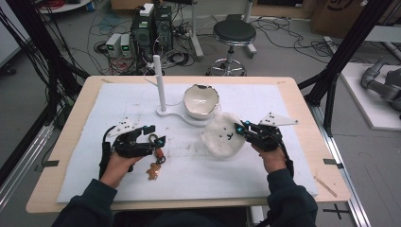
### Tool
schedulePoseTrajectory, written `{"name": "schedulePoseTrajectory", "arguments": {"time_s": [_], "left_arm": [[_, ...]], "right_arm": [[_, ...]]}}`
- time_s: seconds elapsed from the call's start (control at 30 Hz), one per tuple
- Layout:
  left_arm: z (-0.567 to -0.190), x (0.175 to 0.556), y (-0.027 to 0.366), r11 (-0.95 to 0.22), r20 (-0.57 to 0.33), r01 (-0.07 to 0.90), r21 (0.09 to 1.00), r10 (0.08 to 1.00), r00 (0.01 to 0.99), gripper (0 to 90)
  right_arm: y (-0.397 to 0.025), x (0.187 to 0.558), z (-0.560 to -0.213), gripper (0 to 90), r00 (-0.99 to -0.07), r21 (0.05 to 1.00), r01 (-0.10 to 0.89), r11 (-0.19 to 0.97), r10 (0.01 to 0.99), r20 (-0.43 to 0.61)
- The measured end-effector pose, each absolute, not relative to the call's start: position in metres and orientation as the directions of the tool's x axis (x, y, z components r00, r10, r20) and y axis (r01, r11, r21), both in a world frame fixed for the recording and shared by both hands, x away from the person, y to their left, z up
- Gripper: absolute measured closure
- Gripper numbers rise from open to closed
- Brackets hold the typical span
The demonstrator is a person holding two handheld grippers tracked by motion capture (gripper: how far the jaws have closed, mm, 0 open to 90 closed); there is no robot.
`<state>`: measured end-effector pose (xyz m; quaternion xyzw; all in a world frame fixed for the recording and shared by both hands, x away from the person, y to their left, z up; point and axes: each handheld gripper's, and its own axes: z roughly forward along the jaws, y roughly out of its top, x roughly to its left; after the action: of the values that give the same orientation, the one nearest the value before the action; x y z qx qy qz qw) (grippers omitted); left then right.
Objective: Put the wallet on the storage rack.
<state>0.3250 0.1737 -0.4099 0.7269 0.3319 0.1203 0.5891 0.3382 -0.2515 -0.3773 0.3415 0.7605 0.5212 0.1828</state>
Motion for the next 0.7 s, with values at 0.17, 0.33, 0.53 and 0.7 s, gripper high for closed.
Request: {"name": "schedulePoseTrajectory", "arguments": {"time_s": [0.17,0.33,0.53,0.7], "left_arm": [[-0.412,0.326,0.156,-0.114,-0.217,0.343,0.932,0.582,0.784,30.6],[-0.415,0.326,0.137,-0.146,-0.221,0.344,0.927,0.530,0.819,26.7],[-0.417,0.325,0.128,-0.191,-0.215,0.344,0.919,0.487,0.847,29.8],[-0.418,0.321,0.126,-0.250,-0.174,0.316,0.915,0.462,0.869,67.8]], "right_arm": [[-0.234,0.338,-0.377,79.7,-0.730,0.923,0.309,0.230,0.679,0.076],[-0.215,0.334,-0.376,79.6,-0.766,0.927,0.293,0.234,0.637,0.082],[-0.194,0.329,-0.375,79.5,-0.809,0.933,0.264,0.245,0.583,0.076],[-0.187,0.327,-0.375,79.4,-0.824,0.929,0.255,0.267,0.564,0.064]]}}
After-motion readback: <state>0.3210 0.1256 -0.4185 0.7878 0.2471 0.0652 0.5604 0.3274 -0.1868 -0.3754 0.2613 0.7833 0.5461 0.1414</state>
